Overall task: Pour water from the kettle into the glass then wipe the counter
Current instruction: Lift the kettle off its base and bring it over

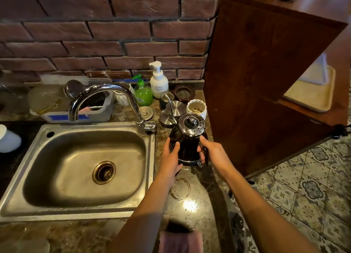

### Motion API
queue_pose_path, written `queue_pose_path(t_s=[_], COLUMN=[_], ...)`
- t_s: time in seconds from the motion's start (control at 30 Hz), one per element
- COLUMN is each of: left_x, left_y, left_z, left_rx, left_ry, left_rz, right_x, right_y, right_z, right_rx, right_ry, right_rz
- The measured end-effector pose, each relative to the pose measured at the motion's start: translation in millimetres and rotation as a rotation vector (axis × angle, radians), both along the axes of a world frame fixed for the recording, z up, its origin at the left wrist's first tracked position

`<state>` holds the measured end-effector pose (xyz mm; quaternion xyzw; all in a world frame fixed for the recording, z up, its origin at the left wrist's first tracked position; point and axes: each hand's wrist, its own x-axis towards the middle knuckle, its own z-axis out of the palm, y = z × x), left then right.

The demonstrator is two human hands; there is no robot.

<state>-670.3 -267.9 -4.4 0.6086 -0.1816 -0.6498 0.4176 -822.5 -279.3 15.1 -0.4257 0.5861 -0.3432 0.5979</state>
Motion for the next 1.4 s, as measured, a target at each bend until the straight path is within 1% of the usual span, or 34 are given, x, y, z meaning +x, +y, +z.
queue_pose_path(t_s=[0.07,0.1,0.23,0.33,0.43,0.63,0.87,1.07,1.2,1.4], left_x=[-1.0,-1.7,2.7,10.1,14.0,18.6,36.2,52.1,57.5,56.8], left_y=[2.9,4.1,9.6,15.2,22.8,46.9,82.4,117.4,135.1,161.2], left_z=[1.5,2.1,1.9,1.2,0.7,5.8,20.2,29.9,37.7,51.5], left_rx=[0.001,-0.002,-0.015,-0.033,-0.084,-0.139,-0.173,-0.200,-0.218,-0.256], left_ry=[0.022,0.027,0.039,0.043,0.026,0.020,0.002,-0.001,0.020,0.005], left_rz=[0.012,0.017,0.025,0.009,0.005,0.012,-0.040,-0.082,-0.103,-0.126], right_x=[-3.2,-2.2,14.4,21.3,23.7,33.5,49.5,63.6,69.5,66.9], right_y=[-3.2,-3.5,4.4,14.0,21.9,48.0,93.6,135.2,159.0,186.6], right_z=[2.8,3.1,-1.4,-2.4,5.2,15.9,31.5,43.7,52.9,71.9], right_rx=[0.005,-0.004,-0.063,-0.166,-0.207,-0.257,-0.262,-0.287,-0.317,-0.342], right_ry=[-0.011,0.015,0.129,0.187,0.192,0.277,0.239,0.249,0.233,0.224], right_rz=[0.050,0.048,-0.090,-0.177,-0.213,-0.227,-0.284,-0.330,-0.374,-0.393])
